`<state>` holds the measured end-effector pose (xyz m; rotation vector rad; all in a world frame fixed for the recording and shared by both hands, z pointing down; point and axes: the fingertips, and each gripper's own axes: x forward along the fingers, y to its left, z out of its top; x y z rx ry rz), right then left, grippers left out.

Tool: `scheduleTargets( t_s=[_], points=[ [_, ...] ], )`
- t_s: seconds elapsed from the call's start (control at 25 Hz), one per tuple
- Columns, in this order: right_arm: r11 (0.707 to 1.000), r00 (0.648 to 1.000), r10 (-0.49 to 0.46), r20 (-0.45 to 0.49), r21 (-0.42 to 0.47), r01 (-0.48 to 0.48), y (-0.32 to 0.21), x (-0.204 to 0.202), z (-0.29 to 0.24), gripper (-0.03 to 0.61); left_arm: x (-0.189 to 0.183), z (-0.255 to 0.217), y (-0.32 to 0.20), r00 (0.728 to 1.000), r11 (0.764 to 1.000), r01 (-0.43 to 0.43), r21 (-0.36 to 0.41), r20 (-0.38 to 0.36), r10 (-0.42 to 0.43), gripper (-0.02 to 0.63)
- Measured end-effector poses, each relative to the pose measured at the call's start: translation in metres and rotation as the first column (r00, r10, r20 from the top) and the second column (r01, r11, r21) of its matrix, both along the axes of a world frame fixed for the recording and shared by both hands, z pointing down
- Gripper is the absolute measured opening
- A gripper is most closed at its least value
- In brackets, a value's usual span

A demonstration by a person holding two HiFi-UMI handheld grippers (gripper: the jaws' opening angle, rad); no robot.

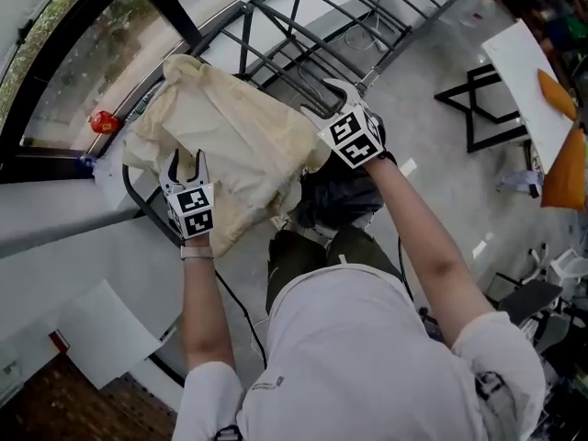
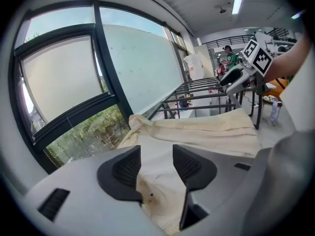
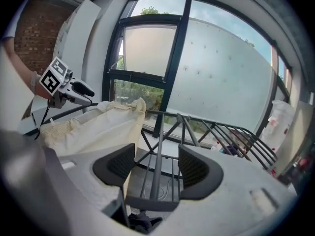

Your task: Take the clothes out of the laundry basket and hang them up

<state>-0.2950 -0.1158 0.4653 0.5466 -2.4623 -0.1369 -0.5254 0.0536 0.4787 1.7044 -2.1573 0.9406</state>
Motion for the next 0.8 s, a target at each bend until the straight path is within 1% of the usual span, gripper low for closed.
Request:
scheduleTargets(
  t_s=[0.2,0.4,0.64,0.8],
  points=[
    [0.996,0.996,0.083,0.012,-0.013,-0.083,-0.002,0.077,0.014,0.261,0.071,0.004,-0.021,0.995,0.995,-0.099,0.005,-0.031,0.099,0.186],
    [0.978,0.98,0.197,0.0,-0.066,-0.197,0.008,0.165,0.046,0.261,0.152,0.019,-0.034,0.976,0.977,-0.214,-0.01,-0.049,0.213,0.186],
    [0.949,0.96,0.276,-0.039,-0.149,-0.279,0.028,0.243,0.1,0.261,0.232,0.038,-0.049,0.947,0.952,-0.305,0.0,-0.11,0.303,0.186],
    [0.912,0.939,0.332,-0.087,-0.225,-0.343,0.049,0.294,0.15,0.261,0.279,0.059,-0.051,0.925,0.931,-0.363,-0.038,-0.135,0.355,0.186]
  ],
)
